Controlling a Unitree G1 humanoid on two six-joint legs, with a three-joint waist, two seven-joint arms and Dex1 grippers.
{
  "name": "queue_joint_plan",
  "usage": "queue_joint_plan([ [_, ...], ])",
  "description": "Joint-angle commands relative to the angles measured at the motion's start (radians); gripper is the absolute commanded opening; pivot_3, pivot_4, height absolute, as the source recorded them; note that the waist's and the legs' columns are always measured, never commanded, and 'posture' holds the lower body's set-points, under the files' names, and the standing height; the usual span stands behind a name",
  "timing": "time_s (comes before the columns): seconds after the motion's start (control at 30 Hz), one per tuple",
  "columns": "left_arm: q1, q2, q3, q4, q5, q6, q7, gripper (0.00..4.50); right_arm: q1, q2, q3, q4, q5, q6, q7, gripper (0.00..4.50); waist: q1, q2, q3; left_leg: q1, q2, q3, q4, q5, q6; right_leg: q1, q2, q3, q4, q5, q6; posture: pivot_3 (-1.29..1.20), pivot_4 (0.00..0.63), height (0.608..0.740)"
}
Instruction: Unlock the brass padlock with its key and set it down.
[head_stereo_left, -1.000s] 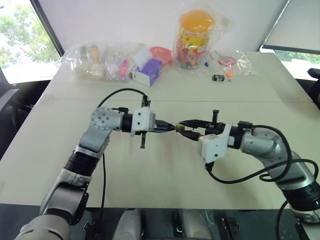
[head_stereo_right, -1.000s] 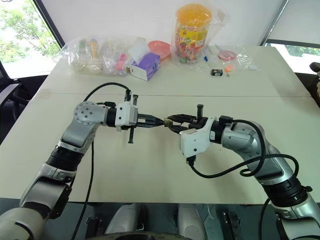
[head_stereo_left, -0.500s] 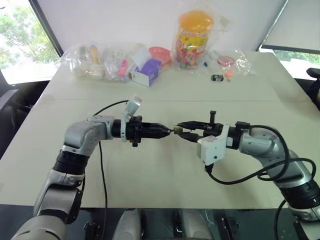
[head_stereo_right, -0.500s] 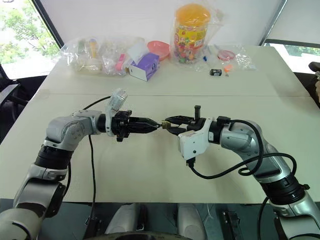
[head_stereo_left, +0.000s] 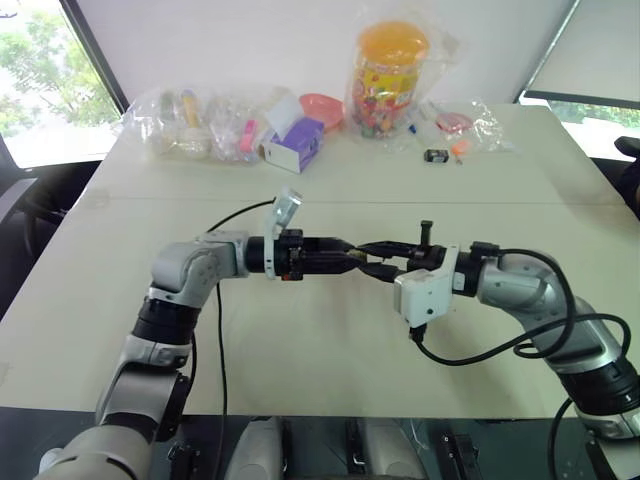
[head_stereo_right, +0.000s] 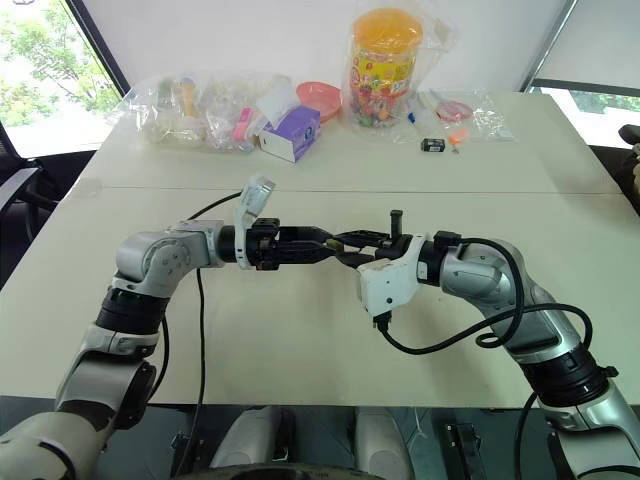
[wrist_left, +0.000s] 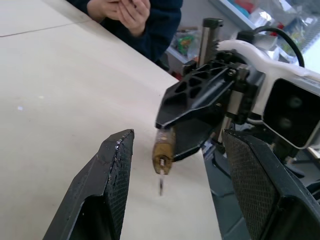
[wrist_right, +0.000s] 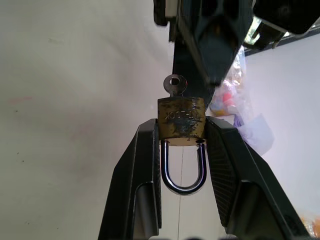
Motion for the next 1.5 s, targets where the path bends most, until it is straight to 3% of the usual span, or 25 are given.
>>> queue_joint_plan([
  [0.03, -0.023, -0.009, -0.006, 0.000, 0.012, -0.022, -0.007, 2.87, -0.022, 0.007, -0.015, -0.036, 0.003, -0.006, -0.006, 0.71, 0.000, 0.000, 0.000, 0.000, 0.000, 0.000, 0.000, 0.000, 0.000, 0.000, 0.000, 0.000, 0.000, 0.000, 0.000, 0.00, 0.150, 0.740],
  [0.23, -0.023, -0.014, -0.012, 0.005, 0.023, -0.028, -0.021, 2.87, -0.018, 0.005, -0.018, -0.037, 0.000, -0.009, -0.007, 0.71, 0.000, 0.000, 0.000, 0.000, 0.000, 0.000, 0.000, 0.000, 0.000, 0.000, 0.000, 0.000, 0.000, 0.000, 0.000, 0.00, 0.150, 0.740],
  [0.33, -0.024, -0.016, -0.011, 0.009, 0.026, -0.029, -0.027, 2.06, -0.020, 0.007, -0.018, -0.038, 0.001, -0.007, -0.006, 0.71, 0.000, 0.000, 0.000, 0.000, 0.000, 0.000, 0.000, 0.000, 0.000, 0.000, 0.000, 0.000, 0.000, 0.000, 0.000, 0.00, 0.150, 0.740],
  [0.47, -0.026, -0.017, -0.013, 0.016, 0.029, -0.032, -0.034, 0.02, -0.024, 0.008, -0.016, -0.036, 0.001, -0.007, -0.005, 0.71, 0.000, 0.000, 0.000, 0.000, 0.000, 0.000, 0.000, 0.000, 0.000, 0.000, 0.000, 0.000, 0.000, 0.000, 0.000, 0.00, 0.150, 0.740],
  [0.8, -0.021, -0.010, -0.025, 0.002, 0.029, -0.026, -0.044, 0.02, -0.022, 0.010, -0.015, -0.051, 0.032, 0.035, 0.018, 0.71, 0.000, 0.000, 0.000, 0.000, 0.000, 0.000, 0.000, 0.000, 0.000, 0.000, 0.000, 0.000, 0.000, 0.000, 0.000, 0.00, 0.150, 0.740],
  [0.97, -0.023, -0.004, -0.029, 0.000, 0.032, -0.032, -0.048, 0.00, -0.027, 0.020, -0.025, -0.067, 0.060, 0.088, 0.028, 3.11, 0.000, 0.000, 0.000, 0.000, 0.000, 0.000, 0.000, 0.000, 0.000, 0.000, 0.000, 0.000, 0.000, 0.000, 0.000, 0.00, 0.150, 0.740],
  [1.03, -0.024, 0.000, -0.030, 0.000, 0.034, -0.037, -0.053, 0.00, -0.022, 0.013, -0.027, -0.078, 0.069, 0.129, 0.046, 4.29, 0.000, 0.000, 0.000, 0.000, 0.000, 0.000, 0.000, 0.000, 0.000, 0.000, 0.000, 0.000, 0.000, 0.000, 0.000, 0.00, 0.150, 0.740],
  [1.07, -0.026, 0.003, -0.032, 0.001, 0.037, -0.042, -0.057, 0.00, -0.011, 0.006, -0.038, -0.089, 0.096, 0.179, 0.063, 4.43, 0.000, 0.000, 0.000, 0.000, 0.000, 0.000, 0.000, 0.000, 0.000, 0.000, 0.000, 0.000, 0.000, 0.000, 0.000, 0.00, 0.150, 0.740],
  [1.23, -0.031, 0.028, -0.033, 0.010, 0.067, -0.080, -0.077, 0.00, 0.040, -0.030, -0.149, -0.219, 0.357, 0.558, 0.135, 4.43, 0.003, 0.000, 0.000, 0.000, 0.000, 0.000, 0.000, 0.000, 0.000, 0.000, 0.000, 0.000, 0.000, 0.000, 0.000, 0.00, 0.150, 0.740],
  [1.3, -0.033, 0.039, -0.032, 0.017, 0.077, -0.095, -0.087, 0.00, 0.037, -0.020, -0.209, -0.258, 0.468, 0.699, 0.117, 3.94, 0.003, 0.000, 0.000, 0.000, 0.000, 0.000, 0.000, 0.000, 0.000, 0.000, -0.001, 0.000, 0.000, 0.000, 0.000, 0.00, 0.150, 0.740],
  [1.33, -0.034, 0.044, -0.032, 0.021, 0.081, -0.101, -0.092, 0.00, 0.035, -0.021, -0.235, -0.274, 0.523, 0.770, 0.115, 3.63, 0.002, 0.000, 0.000, 0.000, 0.000, 0.000, 0.000, 0.000, 0.000, 0.000, -0.002, 0.000, 0.000, 0.000, 0.000, 0.00, 0.150, 0.740],
  [1.5, -0.039, 0.047, -0.035, 0.020, 0.088, -0.113, -0.106, 0.00, 0.010, 0.011, -0.245, -0.306, 0.588, 0.873, 0.051, 1.02, 0.000, 0.000, 0.000, 0.000, 0.001, -0.001, 0.000, 0.000, 0.000, 0.000, -0.002, 0.000, 0.000, 0.000, 0.000, 0.00, 0.150, 0.740],
])
